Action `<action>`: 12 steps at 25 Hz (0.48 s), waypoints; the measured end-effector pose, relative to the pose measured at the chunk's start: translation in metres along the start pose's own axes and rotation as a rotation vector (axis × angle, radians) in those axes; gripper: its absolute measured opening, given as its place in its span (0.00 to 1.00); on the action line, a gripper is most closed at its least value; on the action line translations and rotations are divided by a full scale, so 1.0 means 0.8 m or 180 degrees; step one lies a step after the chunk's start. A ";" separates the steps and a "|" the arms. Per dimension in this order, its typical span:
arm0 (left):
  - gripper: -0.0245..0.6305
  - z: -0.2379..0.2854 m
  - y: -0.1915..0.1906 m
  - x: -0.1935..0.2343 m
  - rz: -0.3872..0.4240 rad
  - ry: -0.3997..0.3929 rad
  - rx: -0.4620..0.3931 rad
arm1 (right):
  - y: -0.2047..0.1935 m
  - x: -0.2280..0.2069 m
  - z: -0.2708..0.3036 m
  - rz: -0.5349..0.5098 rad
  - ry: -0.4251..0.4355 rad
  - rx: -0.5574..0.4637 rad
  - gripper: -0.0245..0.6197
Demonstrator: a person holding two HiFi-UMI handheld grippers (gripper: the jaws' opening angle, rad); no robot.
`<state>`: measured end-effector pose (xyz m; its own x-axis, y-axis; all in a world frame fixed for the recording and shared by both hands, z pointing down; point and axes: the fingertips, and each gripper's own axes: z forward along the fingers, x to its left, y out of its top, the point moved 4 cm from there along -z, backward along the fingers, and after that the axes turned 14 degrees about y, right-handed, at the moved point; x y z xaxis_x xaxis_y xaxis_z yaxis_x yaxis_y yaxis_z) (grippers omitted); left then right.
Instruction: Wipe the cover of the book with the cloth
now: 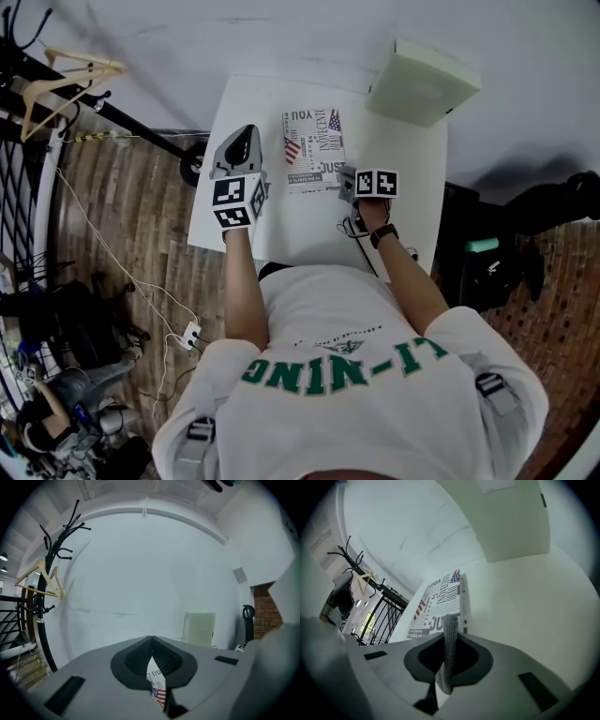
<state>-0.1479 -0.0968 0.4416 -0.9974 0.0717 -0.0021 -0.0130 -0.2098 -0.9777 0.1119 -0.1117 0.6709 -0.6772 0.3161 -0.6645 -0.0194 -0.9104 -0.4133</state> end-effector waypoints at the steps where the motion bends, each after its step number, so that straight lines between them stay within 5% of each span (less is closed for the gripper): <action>1: 0.05 0.000 0.000 -0.003 0.0003 -0.0009 -0.0005 | 0.000 -0.001 -0.001 -0.0035 -0.0051 0.0013 0.09; 4: 0.05 -0.005 0.000 -0.004 0.0012 0.0000 -0.0004 | -0.005 0.007 0.004 -0.0080 -0.0107 0.0102 0.09; 12: 0.05 -0.019 -0.004 0.012 0.0020 0.0093 0.0025 | -0.047 0.132 0.105 -0.0372 0.0816 0.0561 0.09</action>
<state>-0.1565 -0.0807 0.4415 -0.9950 0.0989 -0.0146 -0.0073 -0.2180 -0.9759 -0.0206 -0.0664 0.6681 -0.4561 0.4578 -0.7632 -0.2283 -0.8890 -0.3968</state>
